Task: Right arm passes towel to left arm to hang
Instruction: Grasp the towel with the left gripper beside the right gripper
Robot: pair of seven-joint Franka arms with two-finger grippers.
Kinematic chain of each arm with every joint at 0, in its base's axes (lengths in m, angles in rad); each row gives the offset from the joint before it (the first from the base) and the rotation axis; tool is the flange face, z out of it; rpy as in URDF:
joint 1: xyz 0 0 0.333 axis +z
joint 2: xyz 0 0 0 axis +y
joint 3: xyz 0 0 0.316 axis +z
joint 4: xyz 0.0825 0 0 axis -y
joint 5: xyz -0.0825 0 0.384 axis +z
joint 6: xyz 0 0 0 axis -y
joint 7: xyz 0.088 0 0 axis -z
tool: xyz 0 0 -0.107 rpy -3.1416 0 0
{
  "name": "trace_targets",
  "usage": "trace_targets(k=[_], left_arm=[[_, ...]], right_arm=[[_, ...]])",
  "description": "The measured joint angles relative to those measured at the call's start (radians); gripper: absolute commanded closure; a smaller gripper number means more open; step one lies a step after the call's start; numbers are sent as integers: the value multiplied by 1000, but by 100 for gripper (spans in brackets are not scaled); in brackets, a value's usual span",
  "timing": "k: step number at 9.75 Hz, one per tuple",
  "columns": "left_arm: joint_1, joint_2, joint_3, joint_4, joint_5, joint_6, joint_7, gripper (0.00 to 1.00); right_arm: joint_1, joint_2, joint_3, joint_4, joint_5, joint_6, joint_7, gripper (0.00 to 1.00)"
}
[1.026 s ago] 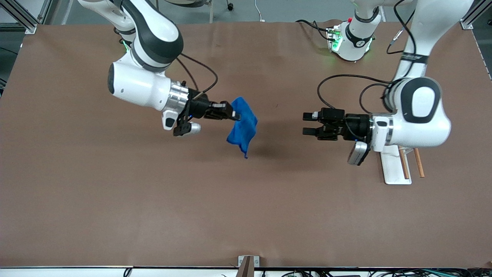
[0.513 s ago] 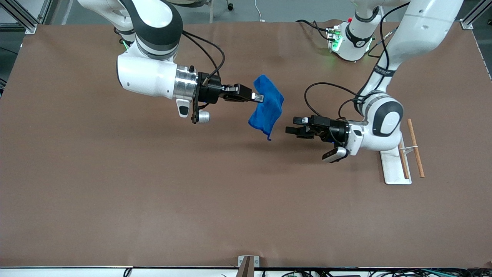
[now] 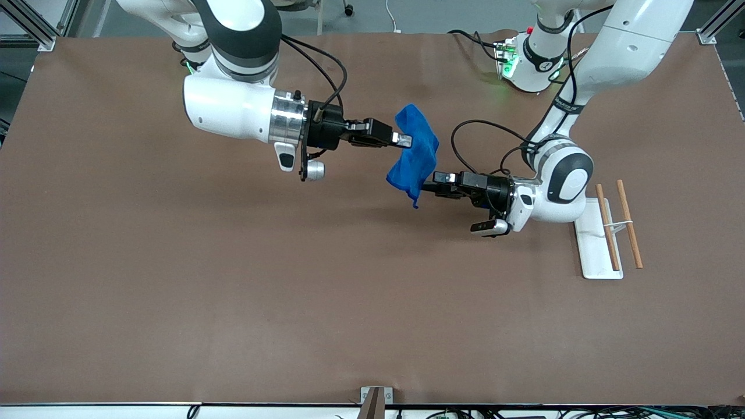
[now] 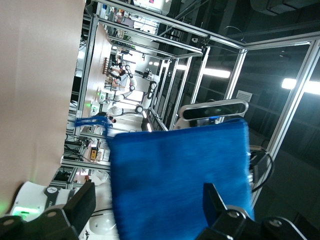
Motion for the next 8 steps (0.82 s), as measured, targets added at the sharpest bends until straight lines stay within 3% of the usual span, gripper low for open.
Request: trace_targets(k=[2, 5, 6, 8], left_arm=[[2, -26, 0, 0, 0, 0, -31, 37], [2, -26, 1, -2, 0, 0, -31, 87], [3, -26, 1, -2, 0, 0, -31, 99], [5, -26, 1, -1, 0, 0, -31, 100]], right_arm=[[13, 29, 0, 10, 0, 15, 0, 100], [14, 37, 0, 22, 0, 15, 0, 100], [14, 37, 0, 23, 0, 15, 0, 100], [14, 37, 0, 23, 0, 15, 0, 100]])
